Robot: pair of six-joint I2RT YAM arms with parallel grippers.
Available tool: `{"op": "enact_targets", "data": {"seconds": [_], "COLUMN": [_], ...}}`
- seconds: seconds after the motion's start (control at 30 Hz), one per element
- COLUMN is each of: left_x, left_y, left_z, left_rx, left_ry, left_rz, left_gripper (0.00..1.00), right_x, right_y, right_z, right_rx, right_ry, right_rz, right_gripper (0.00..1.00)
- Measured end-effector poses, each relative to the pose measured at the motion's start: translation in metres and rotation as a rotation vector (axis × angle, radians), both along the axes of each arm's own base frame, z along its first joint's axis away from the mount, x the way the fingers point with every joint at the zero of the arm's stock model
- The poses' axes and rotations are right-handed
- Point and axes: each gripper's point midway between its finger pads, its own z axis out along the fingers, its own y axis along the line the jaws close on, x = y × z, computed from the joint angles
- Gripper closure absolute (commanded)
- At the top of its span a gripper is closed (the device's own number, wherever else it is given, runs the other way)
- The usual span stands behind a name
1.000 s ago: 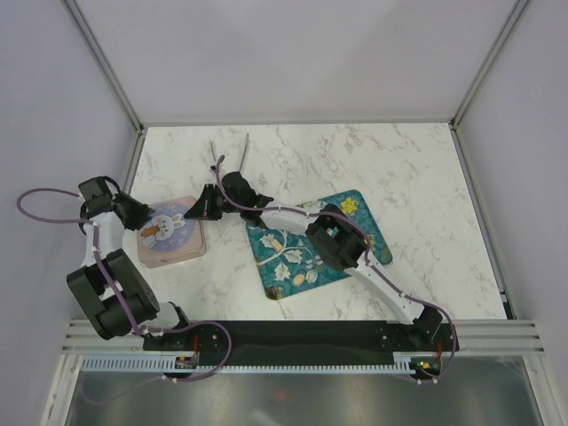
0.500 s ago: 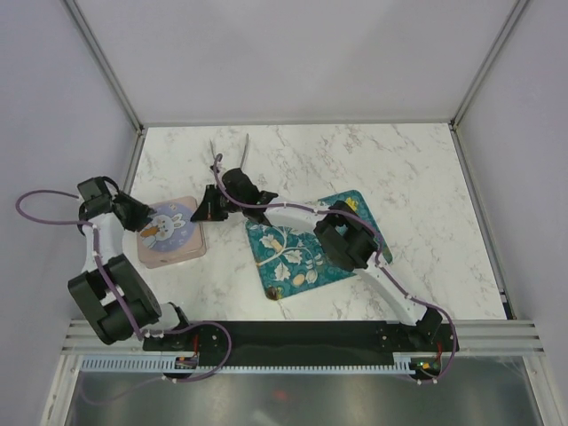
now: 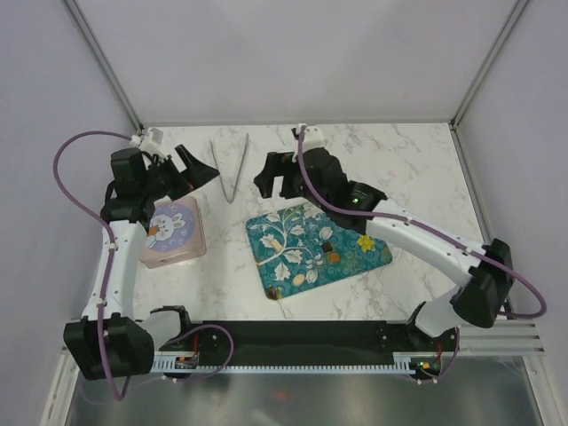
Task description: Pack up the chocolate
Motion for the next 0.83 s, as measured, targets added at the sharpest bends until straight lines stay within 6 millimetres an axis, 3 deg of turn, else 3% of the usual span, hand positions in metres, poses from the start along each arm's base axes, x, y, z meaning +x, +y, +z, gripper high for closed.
{"op": "enact_targets", "data": {"seconds": [0.1,0.23,0.3,0.43,0.53,0.67,0.83], "left_x": [-0.011,-0.038,-0.058,-0.084,-0.096,-0.1,-0.098], "left_y": [-0.041,-0.082,-0.092,-0.093,-0.092,-0.092,-0.092], "left_z": [0.012,0.038,0.056,0.084,0.091,0.081,0.075], "left_rx": [-0.015,-0.024,-0.029,-0.022,-0.018,-0.018,-0.016], "left_ry": [-0.052,-0.174,-0.257,-0.405,-0.459,-0.459,-0.441], "left_rz": [-0.144,-0.293,-0.347,-0.366,-0.371,-0.371,-0.372], "left_gripper": [0.0,0.0,0.0,0.0,0.0,0.0,0.0], "right_x": [-0.004,-0.014,-0.022,-0.036,-0.044,-0.051,-0.052], "right_y": [-0.049,-0.091,-0.106,-0.129,-0.149,-0.17,-0.178], "right_z": [0.003,-0.016,-0.022,-0.015,-0.002,0.008,-0.001], "right_rx": [-0.053,-0.137,-0.169,-0.189,-0.182,-0.177,-0.205], "right_ry": [-0.026,0.001,0.02,0.033,0.017,-0.009,-0.008], "right_rz": [-0.14,-0.248,-0.272,-0.298,-0.336,-0.381,-0.401], "right_gripper": [0.02,0.02,0.02,0.02,0.02,0.02,0.02]}}
